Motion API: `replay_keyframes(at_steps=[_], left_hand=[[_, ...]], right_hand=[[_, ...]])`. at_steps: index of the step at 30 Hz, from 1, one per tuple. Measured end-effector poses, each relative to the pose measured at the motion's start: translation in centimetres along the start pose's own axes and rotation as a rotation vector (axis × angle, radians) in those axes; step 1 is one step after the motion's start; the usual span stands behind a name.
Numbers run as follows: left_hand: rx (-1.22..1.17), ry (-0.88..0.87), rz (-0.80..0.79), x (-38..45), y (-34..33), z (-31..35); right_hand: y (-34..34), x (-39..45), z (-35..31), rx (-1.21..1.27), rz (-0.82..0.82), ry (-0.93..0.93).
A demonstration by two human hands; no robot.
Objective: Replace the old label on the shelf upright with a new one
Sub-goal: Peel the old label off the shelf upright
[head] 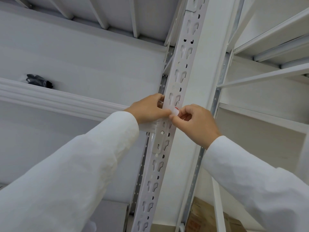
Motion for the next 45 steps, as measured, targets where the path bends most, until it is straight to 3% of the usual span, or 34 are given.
replay_keyframes(at_steps=[20, 27, 45], left_hand=[[0.063, 0.014, 0.043, -0.3, 0.4, 0.1], [0.084, 0.018, 0.044, -0.4, 0.4, 0.2], [0.108, 0.023, 0.063, -0.7, 0.5, 0.5]], right_hand=[[1.4, 0.1, 0.3, 0.024, 0.113, -0.005], [-0.2, 0.1, 0.4, -0.082, -0.045, 0.021], [1.9, 0.7, 0.8, 0.007, 0.029, -0.036]])
Point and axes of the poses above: each hand's wrist, its own x-axis towards the middle knuckle, its own y-axis out of the back of the hand, z = x × y, the point moved 9 cm from there along x, towards the middle knuckle, and after that the axes turned 2 degrees about x, right-handed, at the moved point
